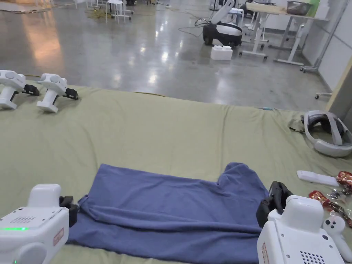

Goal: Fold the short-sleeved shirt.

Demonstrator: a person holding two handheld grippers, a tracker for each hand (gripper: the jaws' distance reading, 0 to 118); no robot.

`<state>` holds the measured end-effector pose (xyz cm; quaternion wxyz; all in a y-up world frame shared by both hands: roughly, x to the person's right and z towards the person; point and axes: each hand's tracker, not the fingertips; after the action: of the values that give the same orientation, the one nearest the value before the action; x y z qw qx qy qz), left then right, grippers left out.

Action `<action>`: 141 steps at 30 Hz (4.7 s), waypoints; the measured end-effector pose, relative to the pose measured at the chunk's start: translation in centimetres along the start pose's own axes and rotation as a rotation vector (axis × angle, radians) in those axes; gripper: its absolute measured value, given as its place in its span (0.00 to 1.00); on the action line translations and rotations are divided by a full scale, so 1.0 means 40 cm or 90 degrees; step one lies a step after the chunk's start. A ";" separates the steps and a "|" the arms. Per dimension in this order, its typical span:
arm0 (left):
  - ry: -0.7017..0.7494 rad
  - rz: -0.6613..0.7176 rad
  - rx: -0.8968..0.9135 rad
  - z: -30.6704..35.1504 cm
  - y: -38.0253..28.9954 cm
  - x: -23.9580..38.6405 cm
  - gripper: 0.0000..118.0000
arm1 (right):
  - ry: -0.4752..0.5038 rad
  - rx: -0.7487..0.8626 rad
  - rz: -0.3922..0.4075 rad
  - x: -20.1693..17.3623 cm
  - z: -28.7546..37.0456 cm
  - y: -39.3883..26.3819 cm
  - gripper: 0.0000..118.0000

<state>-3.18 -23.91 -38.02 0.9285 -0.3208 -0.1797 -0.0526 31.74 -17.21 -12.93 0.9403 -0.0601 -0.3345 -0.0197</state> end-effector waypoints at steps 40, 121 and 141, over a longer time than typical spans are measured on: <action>-0.019 -0.083 -0.227 -0.161 -0.025 -0.016 0.07 | 0.025 -0.588 -0.009 0.367 -0.350 -0.330 0.56; -0.011 -0.048 0.371 0.270 0.129 0.193 0.01 | 0.038 0.079 -0.007 -0.076 0.016 0.087 0.07; -0.049 -0.011 -0.223 -0.383 0.161 -0.018 0.32 | 0.016 -0.085 0.034 -0.002 -0.113 -0.054 0.07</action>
<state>2.14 -28.25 -53.18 0.8503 -0.4780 -0.2057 -0.0792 34.35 -19.92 -16.24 0.9384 -0.1313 -0.3192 -0.0179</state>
